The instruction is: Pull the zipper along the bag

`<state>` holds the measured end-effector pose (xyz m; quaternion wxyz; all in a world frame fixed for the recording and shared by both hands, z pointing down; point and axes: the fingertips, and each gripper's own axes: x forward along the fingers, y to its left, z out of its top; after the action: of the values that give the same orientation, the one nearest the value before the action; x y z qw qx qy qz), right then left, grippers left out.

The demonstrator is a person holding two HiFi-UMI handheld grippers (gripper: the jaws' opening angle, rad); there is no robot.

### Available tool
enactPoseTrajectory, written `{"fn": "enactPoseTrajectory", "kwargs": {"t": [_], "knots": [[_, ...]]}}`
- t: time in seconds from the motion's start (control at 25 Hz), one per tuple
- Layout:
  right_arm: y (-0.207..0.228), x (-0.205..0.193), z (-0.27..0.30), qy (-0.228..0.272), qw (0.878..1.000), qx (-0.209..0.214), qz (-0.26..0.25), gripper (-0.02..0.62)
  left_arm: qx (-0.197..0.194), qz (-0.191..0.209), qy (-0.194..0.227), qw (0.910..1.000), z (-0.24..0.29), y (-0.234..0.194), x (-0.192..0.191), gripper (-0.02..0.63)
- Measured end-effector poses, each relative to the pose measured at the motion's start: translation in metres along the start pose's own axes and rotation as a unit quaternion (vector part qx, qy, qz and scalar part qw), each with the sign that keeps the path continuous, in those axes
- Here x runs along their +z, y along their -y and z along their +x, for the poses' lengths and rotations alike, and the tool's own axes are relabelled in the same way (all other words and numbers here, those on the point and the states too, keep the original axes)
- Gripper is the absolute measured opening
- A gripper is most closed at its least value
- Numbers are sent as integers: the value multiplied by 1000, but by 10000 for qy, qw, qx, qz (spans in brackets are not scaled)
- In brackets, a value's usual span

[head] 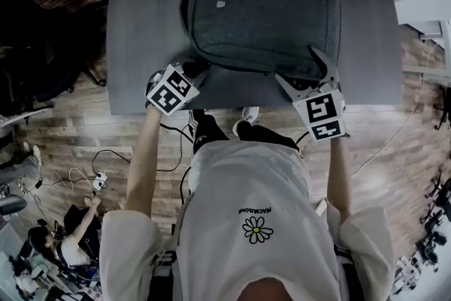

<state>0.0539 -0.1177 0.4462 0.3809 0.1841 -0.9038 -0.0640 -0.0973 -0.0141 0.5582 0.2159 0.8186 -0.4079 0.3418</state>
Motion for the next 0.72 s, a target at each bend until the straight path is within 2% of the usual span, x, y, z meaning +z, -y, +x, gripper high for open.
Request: {"fn": "enactPoseTrajectory", "kwargs": {"t": [0.04,0.12,0.2,0.32,0.4,0.56,0.64,0.68,0.72], "knots": [[9,-17,0,-275,9989,-44,-383,416,99,47,-3,9999,1,-1,-1,6],[18,-40,4,-542,9951,-102,-815,385,384,100,47,9992,4,-2,-1,8],[21,-44,5,-487,9957,-103,-779,380,709,-26,151,9974,9,-4,0,15],[21,-42,7,-320,9975,-149,-617,380,1023,-374,272,9937,16,-8,-1,111],[21,-42,9,-255,9979,-170,-573,380,1243,-549,343,9901,19,-8,-2,127],[22,-43,9,-203,9984,-151,-501,380,1906,-675,370,9786,21,-15,-1,72],[23,-43,8,-193,9985,-179,-489,380,1923,-727,302,9782,21,-14,-1,47],[23,-43,8,-188,9985,-190,-487,380,1845,-687,258,9801,22,-11,-1,10],[23,-43,8,-183,9985,-191,-484,380,1757,-607,215,9823,22,-7,-1,5]]}}
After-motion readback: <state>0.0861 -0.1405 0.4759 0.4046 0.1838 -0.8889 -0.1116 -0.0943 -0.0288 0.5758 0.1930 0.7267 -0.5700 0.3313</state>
